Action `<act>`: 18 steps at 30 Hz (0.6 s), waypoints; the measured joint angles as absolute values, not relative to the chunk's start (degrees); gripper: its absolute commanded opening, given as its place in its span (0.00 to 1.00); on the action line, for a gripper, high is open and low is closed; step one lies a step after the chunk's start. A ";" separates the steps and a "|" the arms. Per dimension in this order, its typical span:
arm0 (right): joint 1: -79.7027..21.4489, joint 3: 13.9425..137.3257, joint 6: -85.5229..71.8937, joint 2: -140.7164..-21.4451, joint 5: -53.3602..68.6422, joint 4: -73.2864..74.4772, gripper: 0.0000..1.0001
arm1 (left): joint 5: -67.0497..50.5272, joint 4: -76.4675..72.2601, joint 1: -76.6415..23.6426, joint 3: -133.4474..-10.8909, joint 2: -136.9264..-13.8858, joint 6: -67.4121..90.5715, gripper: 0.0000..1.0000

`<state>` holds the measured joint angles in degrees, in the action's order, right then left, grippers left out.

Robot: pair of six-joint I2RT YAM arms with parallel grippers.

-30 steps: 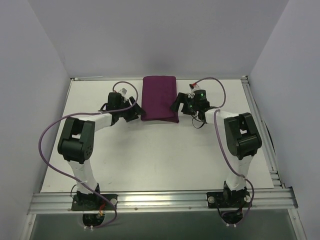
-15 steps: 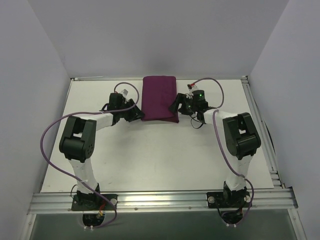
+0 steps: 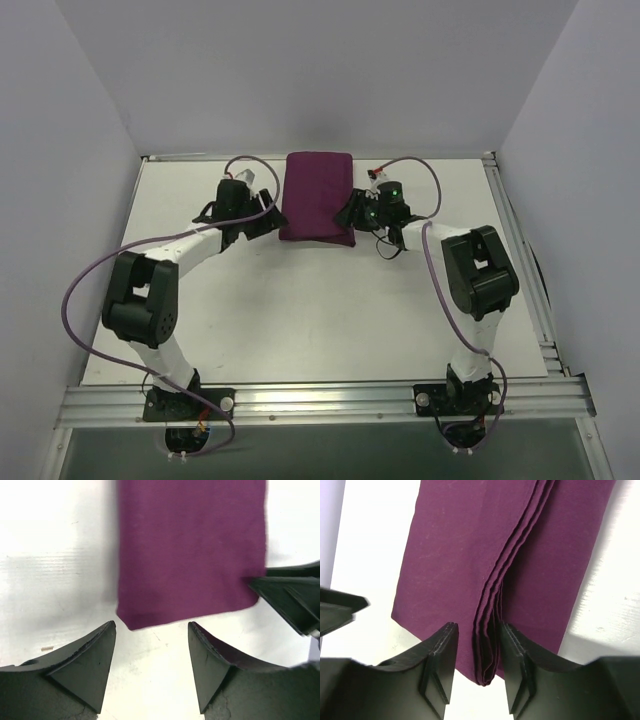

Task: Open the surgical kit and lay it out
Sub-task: Open the surgical kit at the center of the board.

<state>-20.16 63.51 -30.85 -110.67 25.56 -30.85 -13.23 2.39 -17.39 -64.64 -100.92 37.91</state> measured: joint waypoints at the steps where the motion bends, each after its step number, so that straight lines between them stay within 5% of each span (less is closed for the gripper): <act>1: -20.23 63.51 -31.09 -110.67 25.54 -30.87 0.30 | -12.10 2.98 -18.02 -64.64 -99.55 37.17 0.70; 5: -20.40 63.53 -31.99 -110.67 25.54 -31.00 0.30 | -8.01 3.92 -22.26 -65.30 -94.02 32.49 0.78; 10: -20.53 64.38 -33.10 -110.59 24.58 -29.85 0.67 | -6.00 1.93 -28.60 -67.66 -92.86 25.06 0.83; 13: -20.56 64.77 -33.21 -109.19 21.78 -26.59 0.75 | -4.03 1.56 -32.29 -68.16 -93.12 20.78 0.83; 18: -18.31 64.55 -33.23 -102.98 15.92 -19.25 0.78 | 3.46 4.54 -38.41 -76.62 -98.80 13.65 0.82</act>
<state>-18.31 64.55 -33.23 -102.98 15.92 -19.25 3.46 4.54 -38.41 -76.62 -98.80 13.65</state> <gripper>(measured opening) 0.777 0.832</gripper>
